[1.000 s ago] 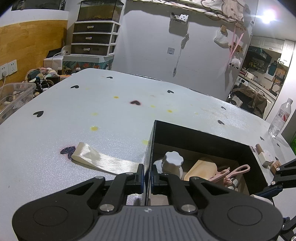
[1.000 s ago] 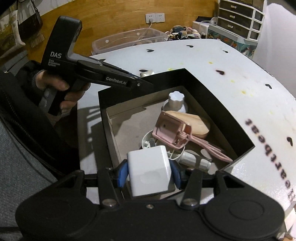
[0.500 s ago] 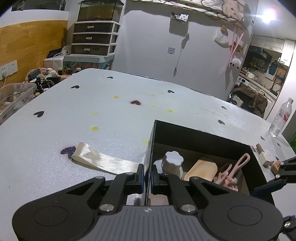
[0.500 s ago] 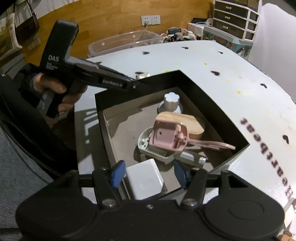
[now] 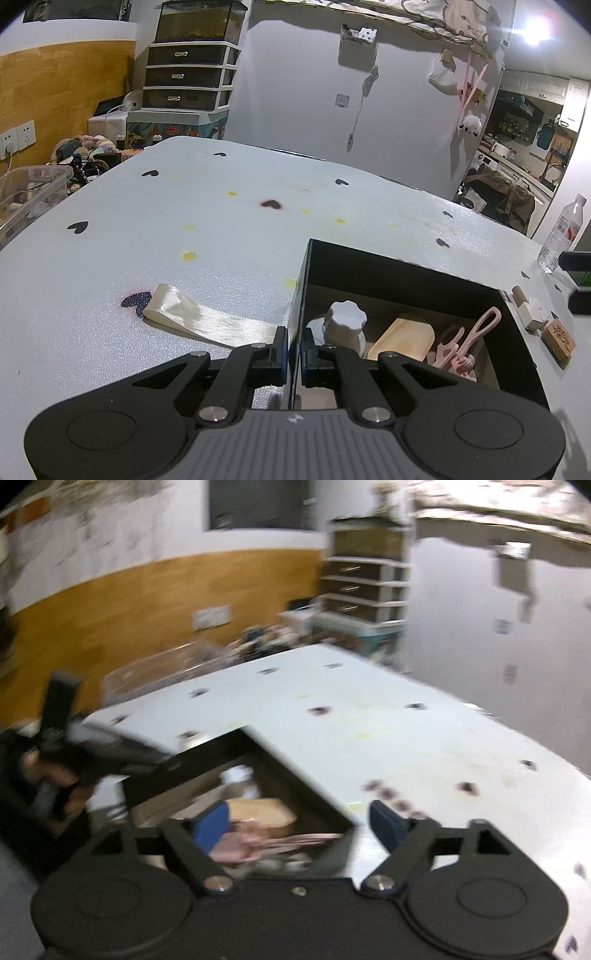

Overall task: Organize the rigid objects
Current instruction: 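Move the right gripper to the white cube and grasp it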

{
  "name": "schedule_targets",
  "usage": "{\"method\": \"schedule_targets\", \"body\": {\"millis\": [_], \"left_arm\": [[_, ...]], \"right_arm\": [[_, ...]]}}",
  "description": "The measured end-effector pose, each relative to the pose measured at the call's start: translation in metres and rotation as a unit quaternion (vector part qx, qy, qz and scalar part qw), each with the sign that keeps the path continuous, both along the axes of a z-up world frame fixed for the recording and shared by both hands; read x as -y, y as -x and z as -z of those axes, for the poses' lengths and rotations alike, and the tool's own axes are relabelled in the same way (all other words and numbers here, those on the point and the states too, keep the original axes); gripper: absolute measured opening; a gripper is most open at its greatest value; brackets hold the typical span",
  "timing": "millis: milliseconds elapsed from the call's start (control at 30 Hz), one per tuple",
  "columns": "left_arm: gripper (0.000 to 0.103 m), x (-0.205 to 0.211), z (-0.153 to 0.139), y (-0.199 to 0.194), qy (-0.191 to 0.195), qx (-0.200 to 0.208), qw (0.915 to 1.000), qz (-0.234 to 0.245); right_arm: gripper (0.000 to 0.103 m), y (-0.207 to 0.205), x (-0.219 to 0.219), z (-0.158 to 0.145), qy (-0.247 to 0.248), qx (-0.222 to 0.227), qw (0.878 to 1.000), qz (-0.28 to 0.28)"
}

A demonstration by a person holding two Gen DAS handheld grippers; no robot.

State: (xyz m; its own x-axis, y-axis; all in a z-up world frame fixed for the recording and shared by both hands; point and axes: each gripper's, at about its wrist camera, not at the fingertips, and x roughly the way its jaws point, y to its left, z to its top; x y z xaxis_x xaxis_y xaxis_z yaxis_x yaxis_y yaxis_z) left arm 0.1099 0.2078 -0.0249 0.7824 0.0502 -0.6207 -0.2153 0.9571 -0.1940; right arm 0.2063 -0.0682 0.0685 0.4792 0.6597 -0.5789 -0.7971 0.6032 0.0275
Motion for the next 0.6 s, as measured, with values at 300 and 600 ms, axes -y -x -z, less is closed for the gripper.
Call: {"method": "schedule_targets", "body": {"millis": [300, 600], "left_arm": [[0.006, 0.0, 0.0, -0.001, -0.001, -0.001, 1.0, 0.0], [0.006, 0.0, 0.0, -0.002, -0.001, -0.001, 1.0, 0.0]], "right_arm": [[0.097, -0.04, 0.045, 0.051, -0.01, -0.061, 0.977, 0.204], [0.096, -0.064, 0.073, 0.109, 0.012, -0.13, 0.94, 0.316]]}}
